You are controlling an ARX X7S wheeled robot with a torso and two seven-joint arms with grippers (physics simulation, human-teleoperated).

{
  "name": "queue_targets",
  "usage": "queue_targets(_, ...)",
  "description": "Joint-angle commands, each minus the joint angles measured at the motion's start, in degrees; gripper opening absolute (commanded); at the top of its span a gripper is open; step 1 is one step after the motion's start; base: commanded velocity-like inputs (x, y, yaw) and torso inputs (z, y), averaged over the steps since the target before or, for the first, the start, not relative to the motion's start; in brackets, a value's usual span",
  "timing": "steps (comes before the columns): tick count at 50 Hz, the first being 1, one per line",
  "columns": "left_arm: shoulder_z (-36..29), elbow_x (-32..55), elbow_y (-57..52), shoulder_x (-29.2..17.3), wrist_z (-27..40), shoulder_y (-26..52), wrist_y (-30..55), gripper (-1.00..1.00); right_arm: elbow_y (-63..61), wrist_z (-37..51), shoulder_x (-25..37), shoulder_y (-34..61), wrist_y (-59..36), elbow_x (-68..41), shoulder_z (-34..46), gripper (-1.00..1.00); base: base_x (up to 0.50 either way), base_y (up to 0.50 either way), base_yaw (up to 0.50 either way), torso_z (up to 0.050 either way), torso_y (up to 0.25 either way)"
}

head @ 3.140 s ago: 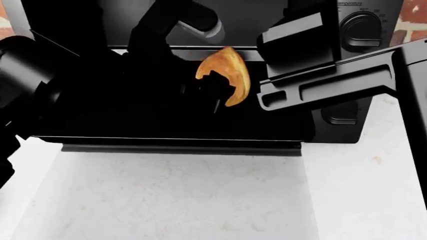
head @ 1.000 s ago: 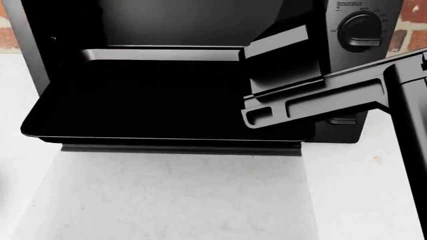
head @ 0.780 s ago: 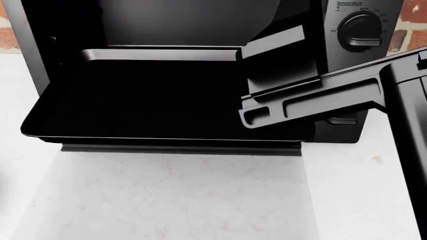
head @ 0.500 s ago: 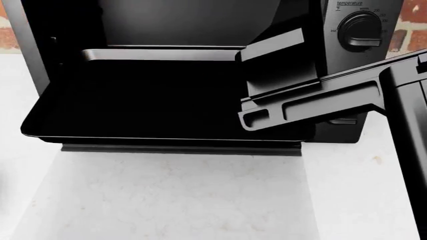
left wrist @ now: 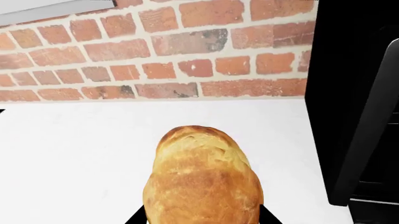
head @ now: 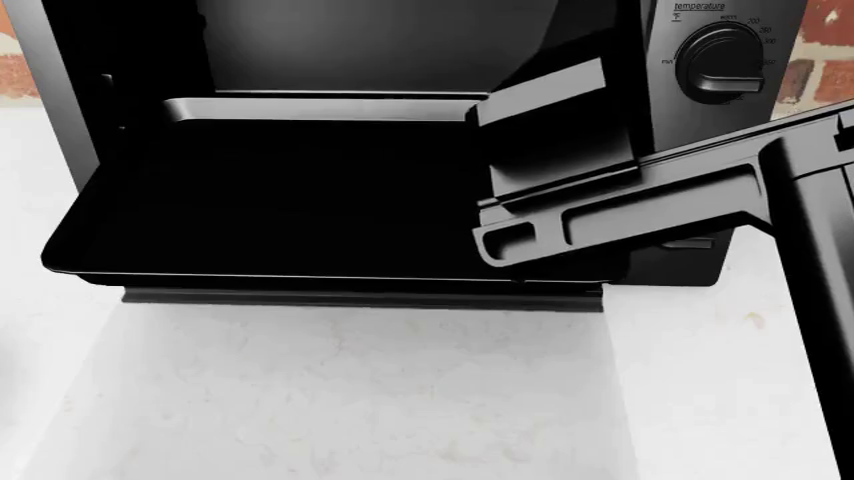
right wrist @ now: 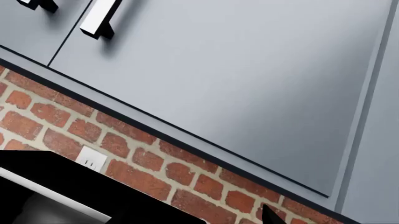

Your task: Pick the bread from the tray and place it on the plate on the counter.

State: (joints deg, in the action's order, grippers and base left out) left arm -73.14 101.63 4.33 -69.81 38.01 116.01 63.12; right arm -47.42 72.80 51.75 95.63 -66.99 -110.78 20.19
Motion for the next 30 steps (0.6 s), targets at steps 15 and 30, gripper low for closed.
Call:
queue_targets(15, -0.9, 1.0, -1.0, -3.8, 4.5, -0.6, 3.3, -1.0, -0.6, -0.3, 0.6, -0.3, 0.7, 0.3, 0.1, 1.0, 0.0, 0.0, 0.0, 0.0, 0.0)
queue_targets(30, -1.7, 2.5, -4.0, -6.5, 5.7, -2.3, 5.3, -1.0, -0.2, 0.2, 0.1, 1.0, 0.8, -0.3, 1.2, 1.0, 0.0, 0.0, 0.0, 0.0, 0.0)
